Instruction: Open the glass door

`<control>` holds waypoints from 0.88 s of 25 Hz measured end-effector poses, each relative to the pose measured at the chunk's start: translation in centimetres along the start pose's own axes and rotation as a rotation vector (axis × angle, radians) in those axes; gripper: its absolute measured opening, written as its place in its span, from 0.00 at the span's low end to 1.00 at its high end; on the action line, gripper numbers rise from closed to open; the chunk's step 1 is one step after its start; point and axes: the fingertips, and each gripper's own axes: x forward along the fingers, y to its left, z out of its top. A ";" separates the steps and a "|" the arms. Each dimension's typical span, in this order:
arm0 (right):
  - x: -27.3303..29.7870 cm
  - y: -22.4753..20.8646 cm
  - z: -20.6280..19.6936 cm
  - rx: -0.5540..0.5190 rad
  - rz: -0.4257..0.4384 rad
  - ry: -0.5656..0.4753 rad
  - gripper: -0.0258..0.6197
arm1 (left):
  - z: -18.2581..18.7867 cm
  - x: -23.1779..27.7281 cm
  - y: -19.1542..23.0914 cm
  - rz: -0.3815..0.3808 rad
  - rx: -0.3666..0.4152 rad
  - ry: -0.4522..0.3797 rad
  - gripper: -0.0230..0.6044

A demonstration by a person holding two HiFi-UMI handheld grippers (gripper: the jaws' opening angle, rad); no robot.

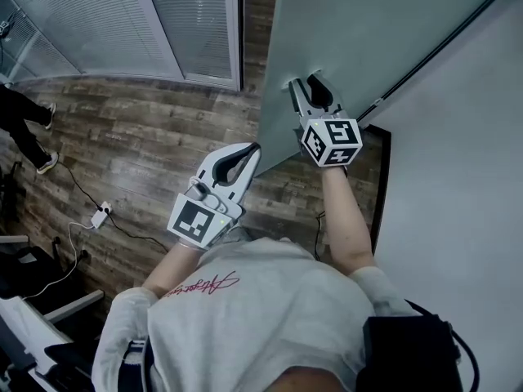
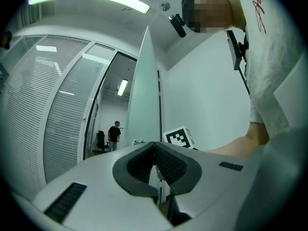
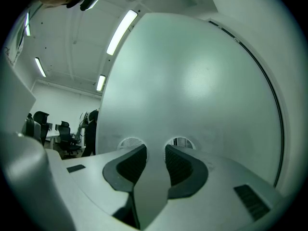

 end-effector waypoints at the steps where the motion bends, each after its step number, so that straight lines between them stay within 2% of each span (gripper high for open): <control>1: -0.5 0.0 0.1 -0.001 0.009 0.006 0.24 | -0.1 0.1 -0.7 0.012 -0.001 -0.002 0.06; 12: -6.5 0.4 0.5 -0.001 0.108 0.011 0.24 | -0.8 -0.6 -8.9 0.131 0.025 0.018 0.06; 16: -8.5 0.7 0.6 0.002 0.136 0.009 0.24 | 0.0 -1.0 -10.7 0.179 0.039 -0.013 0.06; 22: -11.3 0.0 0.8 0.008 0.141 0.004 0.24 | 0.1 -0.8 -12.9 0.177 0.039 -0.010 0.06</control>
